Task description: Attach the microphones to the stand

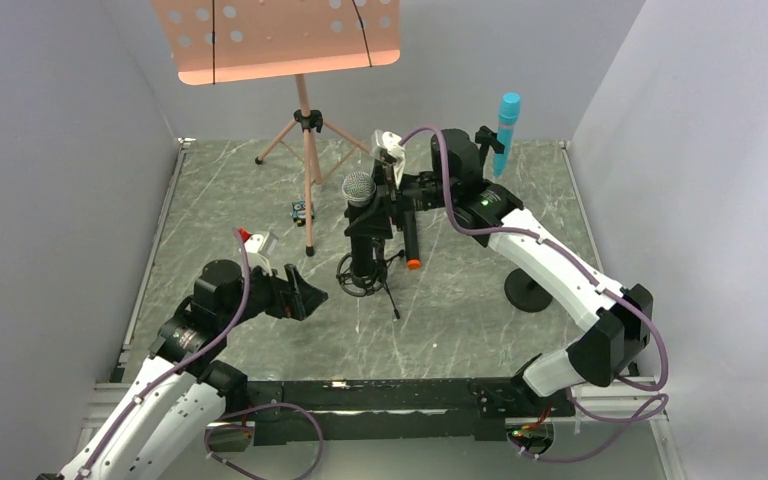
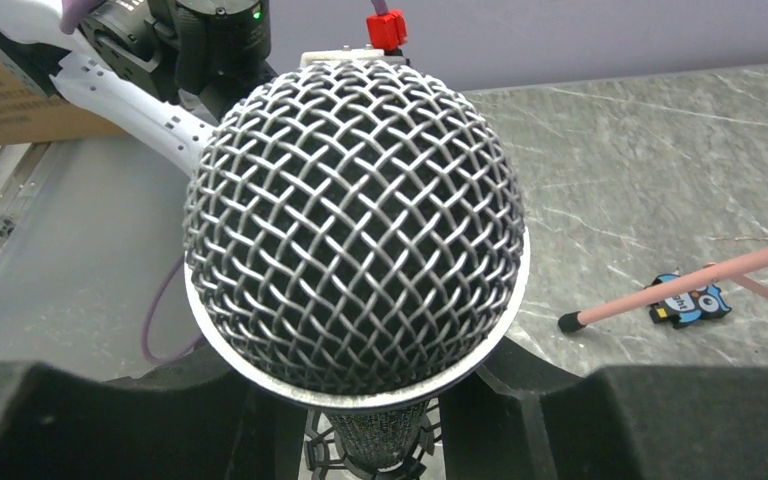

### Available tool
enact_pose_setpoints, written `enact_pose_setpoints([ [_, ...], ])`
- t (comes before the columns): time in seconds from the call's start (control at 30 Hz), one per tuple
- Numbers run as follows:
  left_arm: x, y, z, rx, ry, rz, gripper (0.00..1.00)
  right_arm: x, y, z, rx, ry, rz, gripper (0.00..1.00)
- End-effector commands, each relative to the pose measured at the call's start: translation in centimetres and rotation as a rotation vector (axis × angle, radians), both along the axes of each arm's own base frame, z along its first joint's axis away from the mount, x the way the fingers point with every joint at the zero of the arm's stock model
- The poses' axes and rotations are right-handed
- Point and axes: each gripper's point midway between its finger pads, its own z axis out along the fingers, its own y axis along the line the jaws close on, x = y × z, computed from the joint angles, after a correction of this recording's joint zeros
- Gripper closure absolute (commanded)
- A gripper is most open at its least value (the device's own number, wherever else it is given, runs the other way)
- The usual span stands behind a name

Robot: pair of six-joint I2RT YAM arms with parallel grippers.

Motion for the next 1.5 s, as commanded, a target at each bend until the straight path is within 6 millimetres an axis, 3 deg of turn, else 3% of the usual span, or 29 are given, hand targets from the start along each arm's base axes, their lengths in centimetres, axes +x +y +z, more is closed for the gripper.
enact_pose_setpoints([
  [0.0, -0.1, -0.2, 0.4, -0.022, -0.015, -0.01, 0.04, 0.8, -1.2, 0.5, 0.006, -0.114, -0.062, 0.94],
  [0.17, -0.2, -0.8, 0.0, -0.032, -0.004, -0.041, 0.04, -1.0, -1.6, -1.9, -0.002, -0.147, 0.04, 0.93],
  [0.33, -0.2, -1.4, -0.4, -0.043, 0.01, -0.073, 0.04, -2.4, -1.6, -2.8, -0.005, -0.177, 0.142, 0.92],
  [0.53, -0.3, -2.7, -1.0, -0.067, 0.037, -0.144, 0.05, -2.2, -1.0, -4.2, -0.05, -0.188, 0.133, 0.92],
  [0.8, 0.2, -3.7, 0.2, -0.103, 0.018, -0.184, 0.05, -2.1, -1.0, -5.6, -0.076, -0.173, 0.128, 0.92],
  [1.47, 0.9, -4.6, 1.8, -0.135, -0.013, -0.213, 0.05, -2.7, -2.0, -13.3, -0.187, -0.095, 0.132, 0.9],
])
